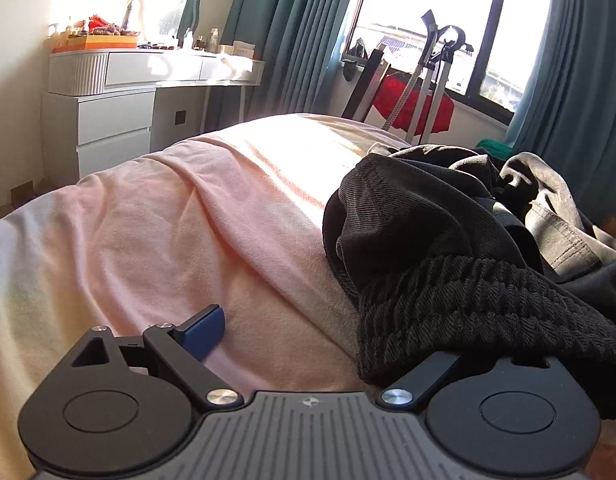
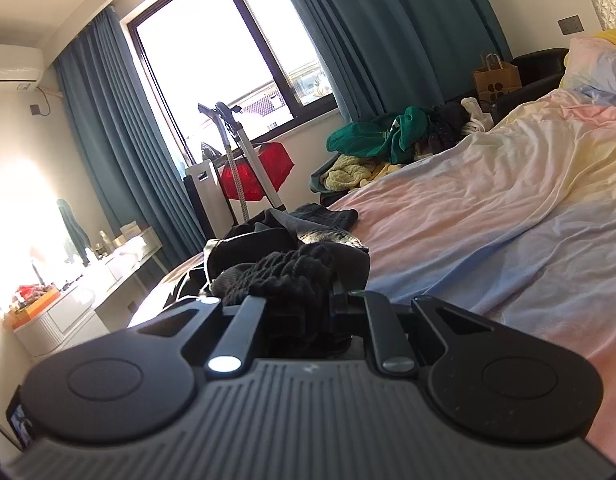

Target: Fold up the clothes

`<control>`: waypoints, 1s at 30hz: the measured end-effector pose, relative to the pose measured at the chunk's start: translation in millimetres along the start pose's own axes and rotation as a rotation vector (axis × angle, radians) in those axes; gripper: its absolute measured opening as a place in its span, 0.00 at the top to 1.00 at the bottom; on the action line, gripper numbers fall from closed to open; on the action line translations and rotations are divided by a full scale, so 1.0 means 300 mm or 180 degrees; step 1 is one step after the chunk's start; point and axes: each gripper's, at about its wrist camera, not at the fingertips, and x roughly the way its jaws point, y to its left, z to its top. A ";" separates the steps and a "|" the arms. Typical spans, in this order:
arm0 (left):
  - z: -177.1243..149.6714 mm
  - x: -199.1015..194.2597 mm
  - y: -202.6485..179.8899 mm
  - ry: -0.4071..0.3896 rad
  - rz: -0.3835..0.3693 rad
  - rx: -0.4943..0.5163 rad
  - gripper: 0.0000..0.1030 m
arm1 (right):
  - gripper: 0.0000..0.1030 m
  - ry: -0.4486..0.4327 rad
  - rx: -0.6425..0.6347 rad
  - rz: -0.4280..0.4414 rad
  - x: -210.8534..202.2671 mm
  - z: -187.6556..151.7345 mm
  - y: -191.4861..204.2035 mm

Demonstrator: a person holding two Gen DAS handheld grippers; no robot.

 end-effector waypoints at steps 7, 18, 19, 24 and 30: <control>0.078 0.018 -0.028 0.0076 -0.0266 -0.0123 0.49 | 0.87 0.0283 0.0031 -0.0112 0.011 -0.049 -0.014; 0.346 -0.131 -0.036 -0.0374 -0.0287 0.0274 0.91 | 0.86 0.0649 -0.0142 0.0253 -0.073 -0.134 0.118; 0.385 -0.146 -0.023 -0.0435 -0.0225 0.0358 0.91 | 0.86 0.0656 -0.0151 0.0334 -0.084 -0.141 0.148; 0.630 -0.194 0.088 -0.0591 0.0023 0.0488 0.91 | 0.83 0.0746 -0.0039 0.0966 -0.105 -0.206 0.354; 0.900 -0.127 0.252 -0.0588 0.0301 0.0439 0.91 | 0.83 0.0956 0.0203 0.1563 0.024 -0.324 0.693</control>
